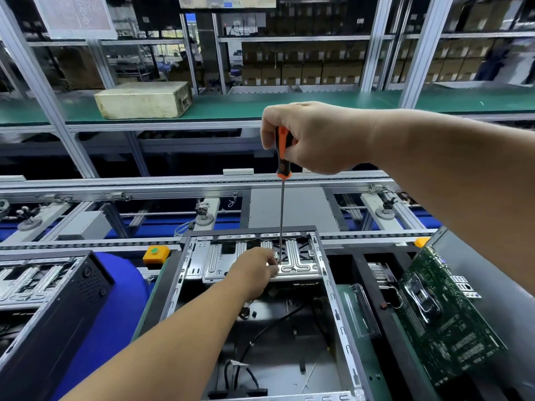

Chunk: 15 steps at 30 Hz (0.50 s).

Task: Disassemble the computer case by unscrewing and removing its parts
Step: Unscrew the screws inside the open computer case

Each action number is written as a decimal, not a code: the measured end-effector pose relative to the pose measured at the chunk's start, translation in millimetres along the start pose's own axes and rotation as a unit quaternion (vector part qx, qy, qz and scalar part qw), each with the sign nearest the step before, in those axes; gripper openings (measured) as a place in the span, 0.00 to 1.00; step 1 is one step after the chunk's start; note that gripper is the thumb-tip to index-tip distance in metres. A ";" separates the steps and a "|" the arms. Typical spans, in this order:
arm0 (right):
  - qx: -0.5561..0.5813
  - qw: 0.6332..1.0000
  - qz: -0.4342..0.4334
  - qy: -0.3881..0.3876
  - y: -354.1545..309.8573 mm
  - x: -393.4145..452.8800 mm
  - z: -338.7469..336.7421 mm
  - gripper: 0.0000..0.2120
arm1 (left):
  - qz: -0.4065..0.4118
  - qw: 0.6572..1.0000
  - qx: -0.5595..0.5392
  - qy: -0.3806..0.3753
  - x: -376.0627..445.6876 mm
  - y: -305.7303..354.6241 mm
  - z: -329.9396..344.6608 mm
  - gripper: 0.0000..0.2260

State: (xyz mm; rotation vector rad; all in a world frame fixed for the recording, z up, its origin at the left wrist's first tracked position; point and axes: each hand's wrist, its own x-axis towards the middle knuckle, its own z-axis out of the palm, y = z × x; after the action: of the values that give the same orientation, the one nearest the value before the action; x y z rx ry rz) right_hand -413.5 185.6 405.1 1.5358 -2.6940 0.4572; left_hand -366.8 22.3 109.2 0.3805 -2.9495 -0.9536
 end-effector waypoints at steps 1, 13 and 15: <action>0.000 1.000 -0.001 0.004 1.4 -1.6 -2.8 0.18 | 0.005 1.000 0.016 -0.003 0.7 0.5 0.1 0.05; -0.038 0.997 0.062 0.023 43.4 -19.4 2.0 0.15 | 0.059 0.967 0.242 -0.050 -1.5 19.6 5.2 0.10; -0.037 0.996 0.071 0.030 49.3 -20.7 3.5 0.15 | 0.059 0.964 0.253 -0.055 -2.0 22.1 4.4 0.14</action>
State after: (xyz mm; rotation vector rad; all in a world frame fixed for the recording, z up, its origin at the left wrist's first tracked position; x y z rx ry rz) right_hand -443.8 225.7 386.5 1.2968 -2.7521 0.3940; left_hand -370.2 42.6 118.6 0.1548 -3.2446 -0.2001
